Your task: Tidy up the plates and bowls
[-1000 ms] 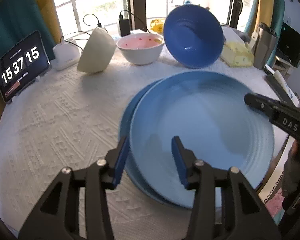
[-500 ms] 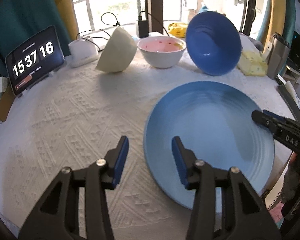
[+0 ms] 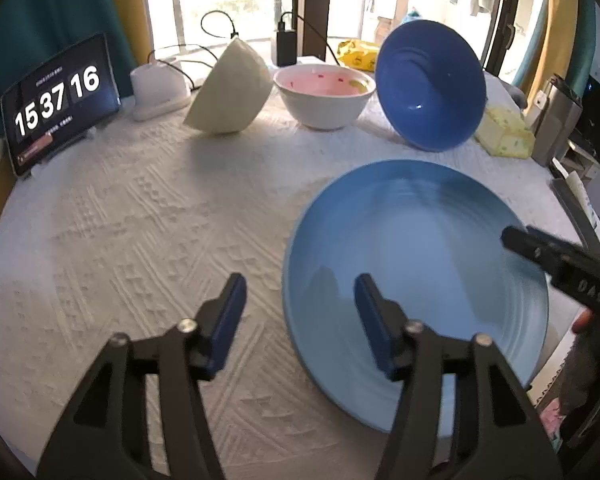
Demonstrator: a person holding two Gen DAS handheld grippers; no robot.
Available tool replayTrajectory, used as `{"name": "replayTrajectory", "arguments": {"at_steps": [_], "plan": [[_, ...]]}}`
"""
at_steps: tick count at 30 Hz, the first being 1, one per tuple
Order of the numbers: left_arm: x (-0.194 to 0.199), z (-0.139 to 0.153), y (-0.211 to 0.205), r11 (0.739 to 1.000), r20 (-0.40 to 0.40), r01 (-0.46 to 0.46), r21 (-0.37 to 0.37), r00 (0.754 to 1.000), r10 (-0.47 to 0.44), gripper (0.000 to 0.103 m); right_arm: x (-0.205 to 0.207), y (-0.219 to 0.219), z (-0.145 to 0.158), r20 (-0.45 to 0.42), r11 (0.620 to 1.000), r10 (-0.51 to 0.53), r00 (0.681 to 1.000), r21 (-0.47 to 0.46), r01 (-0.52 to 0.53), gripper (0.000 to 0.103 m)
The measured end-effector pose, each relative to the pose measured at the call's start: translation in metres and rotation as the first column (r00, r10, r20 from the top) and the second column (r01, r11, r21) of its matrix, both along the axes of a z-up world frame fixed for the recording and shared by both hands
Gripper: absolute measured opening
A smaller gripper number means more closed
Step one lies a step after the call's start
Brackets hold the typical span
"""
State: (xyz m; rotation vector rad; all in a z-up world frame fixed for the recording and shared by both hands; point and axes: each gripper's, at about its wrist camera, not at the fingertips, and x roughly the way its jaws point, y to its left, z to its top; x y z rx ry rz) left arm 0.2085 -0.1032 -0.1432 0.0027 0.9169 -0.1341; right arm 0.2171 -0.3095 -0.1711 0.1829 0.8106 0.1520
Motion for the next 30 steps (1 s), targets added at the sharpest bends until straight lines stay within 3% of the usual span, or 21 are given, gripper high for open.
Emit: {"name": "replayTrajectory", "arguments": {"at_steps": [3, 12, 14, 23, 30], "plan": [[0.003, -0.003, 0.000, 1.000, -0.011, 0.003, -0.013, 1.000, -0.003, 0.060, 0.004, 0.004, -0.009, -0.035, 1.000, 0.018, 0.999, 0.019, -0.018, 0.052], [0.012, -0.017, -0.001, 0.998, -0.051, 0.013, -0.056, 0.999, -0.016, 0.060, 0.010, 0.009, -0.015, -0.021, 0.993, 0.062, 0.998, 0.101, -0.060, 0.052], [0.012, -0.017, -0.003, 0.998, -0.042, 0.024, -0.057, 0.999, -0.027, 0.060, 0.010, 0.011, -0.015, -0.020, 0.988, 0.090, 0.996, 0.129, -0.086, 0.044], [0.011, -0.015, -0.007, 0.997, -0.029, 0.039, -0.070, 0.999, -0.042, 0.050, 0.010, 0.015, -0.012, -0.030, 0.990, 0.071, 0.997, 0.126, -0.067, 0.045], [0.008, -0.014, -0.005, 0.997, -0.027, 0.046, -0.068, 0.999, -0.048, 0.049, 0.014, 0.018, -0.011, -0.042, 0.991, 0.058, 0.997, 0.123, -0.053, 0.045]]}}
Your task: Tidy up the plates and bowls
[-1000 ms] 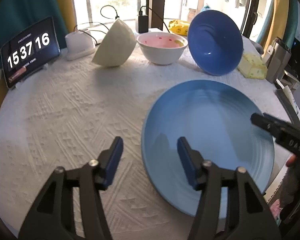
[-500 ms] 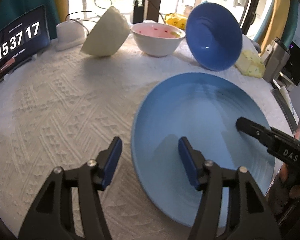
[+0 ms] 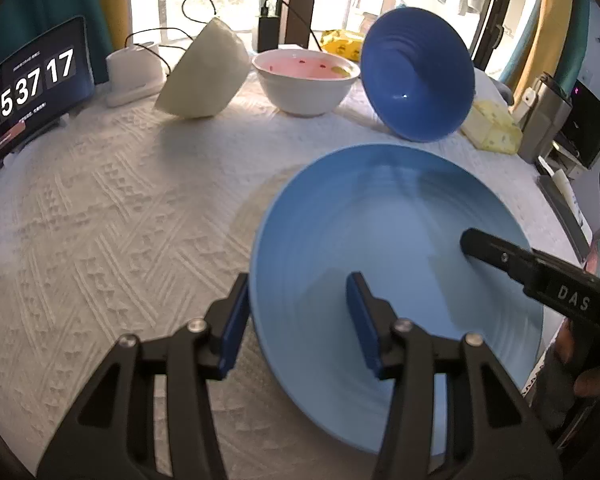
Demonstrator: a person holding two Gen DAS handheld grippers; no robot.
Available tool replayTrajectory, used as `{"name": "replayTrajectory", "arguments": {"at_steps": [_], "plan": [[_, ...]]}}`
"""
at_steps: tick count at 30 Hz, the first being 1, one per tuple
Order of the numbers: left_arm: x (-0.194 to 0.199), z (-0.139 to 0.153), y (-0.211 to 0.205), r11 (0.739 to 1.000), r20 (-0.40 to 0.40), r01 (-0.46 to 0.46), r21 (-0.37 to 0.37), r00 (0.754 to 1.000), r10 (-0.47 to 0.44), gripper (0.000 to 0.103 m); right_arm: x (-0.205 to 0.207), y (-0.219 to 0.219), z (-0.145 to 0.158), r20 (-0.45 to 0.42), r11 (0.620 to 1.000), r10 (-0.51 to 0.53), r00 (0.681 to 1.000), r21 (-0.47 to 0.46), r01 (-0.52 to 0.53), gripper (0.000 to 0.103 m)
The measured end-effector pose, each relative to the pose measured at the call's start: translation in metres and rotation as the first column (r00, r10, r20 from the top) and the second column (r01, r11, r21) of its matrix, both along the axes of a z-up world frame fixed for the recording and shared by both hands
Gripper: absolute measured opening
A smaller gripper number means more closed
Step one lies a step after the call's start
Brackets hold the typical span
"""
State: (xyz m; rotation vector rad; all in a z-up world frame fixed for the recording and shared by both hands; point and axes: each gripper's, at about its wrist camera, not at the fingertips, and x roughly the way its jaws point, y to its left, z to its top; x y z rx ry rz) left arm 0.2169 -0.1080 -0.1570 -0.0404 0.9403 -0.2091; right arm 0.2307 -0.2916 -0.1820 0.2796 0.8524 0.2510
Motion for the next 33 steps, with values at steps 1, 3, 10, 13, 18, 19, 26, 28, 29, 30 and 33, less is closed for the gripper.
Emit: {"name": "replayTrajectory", "arguments": {"at_steps": [1, 3, 10, 13, 18, 19, 26, 28, 29, 30, 33], "plan": [[0.000, 0.000, 0.001, 1.000, 0.002, -0.001, 0.000, 1.000, 0.001, 0.049, 0.001, 0.002, 0.001, 0.001, 1.000, -0.001, 1.000, -0.003, 0.001, 0.045], [-0.001, 0.002, 0.003, 1.000, 0.009, -0.002, 0.000, 1.000, 0.002, 0.049, 0.001, 0.005, 0.002, 0.006, 1.000, 0.001, 1.000, -0.009, -0.001, 0.045], [-0.004, 0.008, 0.018, 1.000, 0.031, -0.025, -0.013, 0.999, 0.026, 0.049, 0.005, 0.013, 0.009, 0.021, 1.000, 0.019, 1.000, -0.010, -0.019, 0.045], [-0.004, 0.011, 0.026, 0.999, 0.039, -0.040, -0.019, 0.998, 0.040, 0.049, 0.006, 0.021, 0.014, 0.031, 0.999, 0.031, 0.999, -0.019, -0.030, 0.045], [-0.007, 0.015, 0.044, 0.997, 0.047, -0.067, -0.028, 0.997, 0.069, 0.049, 0.011, 0.037, 0.019, 0.043, 0.998, 0.055, 0.998, -0.032, -0.054, 0.045], [-0.007, 0.015, 0.047, 0.997, 0.048, -0.073, -0.029, 0.996, 0.075, 0.049, 0.012, 0.040, 0.020, 0.045, 0.998, 0.061, 0.997, -0.034, -0.060, 0.045], [-0.006, 0.019, 0.081, 0.990, 0.058, -0.131, -0.056, 0.989, 0.134, 0.049, 0.021, 0.071, 0.027, 0.049, 0.992, 0.115, 0.992, -0.057, -0.112, 0.045], [-0.006, 0.019, 0.091, 0.987, 0.061, -0.149, -0.061, 0.986, 0.152, 0.049, 0.025, 0.082, 0.030, 0.052, 0.989, 0.135, 0.989, -0.066, -0.132, 0.045], [-0.006, 0.020, 0.095, 0.986, 0.064, -0.156, -0.062, 0.985, 0.160, 0.049, 0.026, 0.086, 0.031, 0.054, 0.988, 0.144, 0.988, -0.069, -0.141, 0.045], [-0.006, 0.020, 0.101, 0.985, 0.069, -0.164, -0.059, 0.983, 0.168, 0.049, 0.028, 0.092, 0.032, 0.058, 0.986, 0.156, 0.986, -0.073, -0.151, 0.045], [-0.005, 0.020, 0.114, 0.982, 0.075, -0.181, -0.049, 0.980, 0.185, 0.049, 0.034, 0.108, 0.034, 0.065, 0.981, 0.182, 0.981, -0.078, -0.177, 0.045]]}}
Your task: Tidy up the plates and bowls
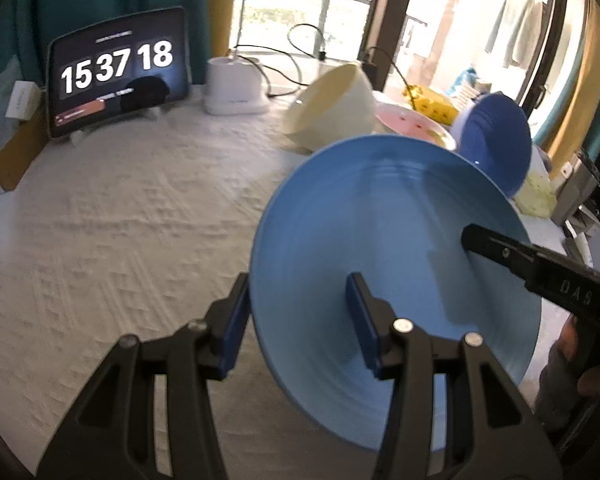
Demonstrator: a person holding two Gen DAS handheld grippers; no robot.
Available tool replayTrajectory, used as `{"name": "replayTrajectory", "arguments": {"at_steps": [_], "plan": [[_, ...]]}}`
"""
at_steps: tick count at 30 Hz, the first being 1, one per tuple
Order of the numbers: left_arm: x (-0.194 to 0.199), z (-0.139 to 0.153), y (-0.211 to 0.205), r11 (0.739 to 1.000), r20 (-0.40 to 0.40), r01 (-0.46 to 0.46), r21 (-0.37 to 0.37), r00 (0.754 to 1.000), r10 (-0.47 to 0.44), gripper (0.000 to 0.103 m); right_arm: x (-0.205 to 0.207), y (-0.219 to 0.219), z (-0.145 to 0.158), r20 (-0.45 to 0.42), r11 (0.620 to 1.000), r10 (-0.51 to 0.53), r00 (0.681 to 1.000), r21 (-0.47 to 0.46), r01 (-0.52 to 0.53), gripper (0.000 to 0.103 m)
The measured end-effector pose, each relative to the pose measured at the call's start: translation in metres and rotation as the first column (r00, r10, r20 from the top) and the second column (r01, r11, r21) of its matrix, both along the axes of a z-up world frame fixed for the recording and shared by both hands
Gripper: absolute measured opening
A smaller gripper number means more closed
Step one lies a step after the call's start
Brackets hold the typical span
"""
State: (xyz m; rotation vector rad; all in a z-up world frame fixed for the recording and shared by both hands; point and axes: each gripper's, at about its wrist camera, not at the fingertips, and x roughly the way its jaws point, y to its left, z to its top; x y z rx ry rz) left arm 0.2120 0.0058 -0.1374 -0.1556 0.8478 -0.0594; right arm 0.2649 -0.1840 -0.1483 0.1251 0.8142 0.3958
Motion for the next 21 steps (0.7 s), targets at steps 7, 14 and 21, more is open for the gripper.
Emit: {"name": "replayTrajectory", "arguments": {"at_steps": [7, 14, 21], "plan": [[0.001, 0.001, 0.029, 0.998, 0.017, -0.055, 0.013, 0.998, 0.055, 0.049, 0.012, 0.034, 0.001, 0.005, 0.999, 0.053, 0.999, 0.005, -0.053, 0.045], [0.006, -0.005, 0.056, 0.995, 0.006, -0.104, 0.006, 0.995, 0.104, 0.049, 0.028, 0.067, -0.001, 0.002, 0.994, 0.104, 0.995, -0.010, -0.104, 0.045], [0.014, -0.018, 0.074, 0.990, -0.022, -0.143, 0.006, 0.990, 0.143, 0.049, 0.044, 0.091, -0.012, -0.028, 0.991, 0.133, 0.991, -0.016, -0.133, 0.045]]}}
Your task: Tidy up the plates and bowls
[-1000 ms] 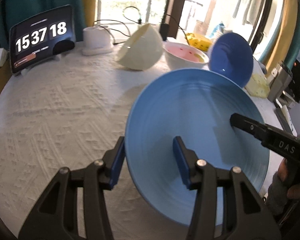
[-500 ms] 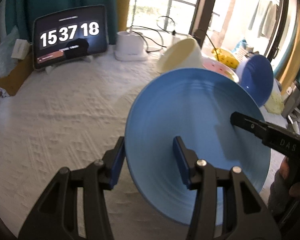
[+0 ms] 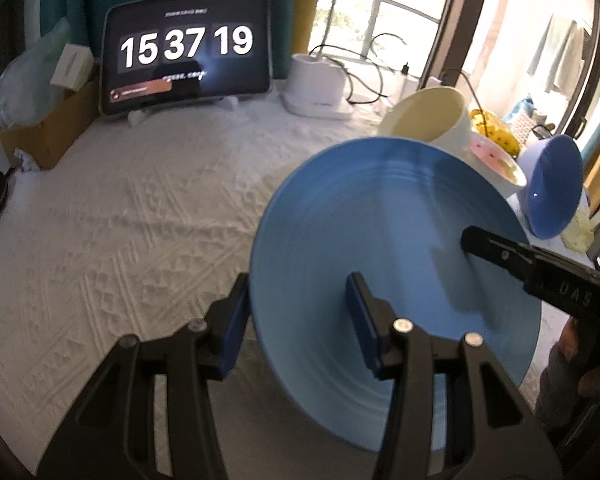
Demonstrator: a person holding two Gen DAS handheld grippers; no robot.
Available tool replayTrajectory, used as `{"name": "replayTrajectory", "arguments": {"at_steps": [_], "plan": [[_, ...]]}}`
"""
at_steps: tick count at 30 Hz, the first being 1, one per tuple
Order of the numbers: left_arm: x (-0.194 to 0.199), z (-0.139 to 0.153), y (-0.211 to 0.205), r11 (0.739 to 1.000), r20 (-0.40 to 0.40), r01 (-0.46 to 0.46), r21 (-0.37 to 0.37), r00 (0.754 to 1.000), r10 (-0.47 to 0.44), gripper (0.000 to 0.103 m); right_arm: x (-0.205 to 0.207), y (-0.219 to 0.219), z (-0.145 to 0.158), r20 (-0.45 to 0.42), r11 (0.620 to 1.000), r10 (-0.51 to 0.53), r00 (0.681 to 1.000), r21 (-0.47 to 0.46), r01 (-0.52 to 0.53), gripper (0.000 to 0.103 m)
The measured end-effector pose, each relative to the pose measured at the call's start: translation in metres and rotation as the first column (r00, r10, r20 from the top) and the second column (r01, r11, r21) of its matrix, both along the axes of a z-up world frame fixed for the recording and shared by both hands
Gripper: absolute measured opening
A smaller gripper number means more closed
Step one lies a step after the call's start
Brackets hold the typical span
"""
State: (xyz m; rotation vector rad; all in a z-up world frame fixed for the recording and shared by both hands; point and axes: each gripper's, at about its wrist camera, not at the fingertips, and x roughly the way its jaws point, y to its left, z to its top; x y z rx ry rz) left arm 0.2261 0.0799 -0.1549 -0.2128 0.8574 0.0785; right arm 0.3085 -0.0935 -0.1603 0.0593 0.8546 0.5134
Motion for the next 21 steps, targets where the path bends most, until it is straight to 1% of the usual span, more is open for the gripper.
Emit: {"name": "replayTrajectory", "arguments": {"at_steps": [8, 12, 17, 21], "plan": [[0.006, -0.011, 0.006, 1.000, -0.020, -0.020, 0.004, 1.000, 0.020, 0.049, 0.014, 0.009, -0.016, -0.038, 1.000, 0.014, 0.999, -0.008, -0.014, 0.045], [0.007, -0.011, 0.003, 0.999, -0.009, -0.021, 0.029, 1.000, 0.021, 0.049, 0.019, 0.008, -0.023, -0.060, 1.000, 0.006, 0.998, -0.001, -0.006, 0.046], [0.007, -0.011, 0.002, 0.999, -0.002, -0.023, 0.038, 1.000, 0.023, 0.049, 0.017, 0.012, -0.023, -0.043, 1.000, 0.001, 0.999, -0.024, -0.002, 0.047], [0.005, -0.009, 0.006, 1.000, 0.000, -0.025, 0.002, 1.000, 0.025, 0.050, 0.015, 0.014, -0.020, -0.023, 0.998, -0.001, 1.000, -0.056, 0.000, 0.048]]}}
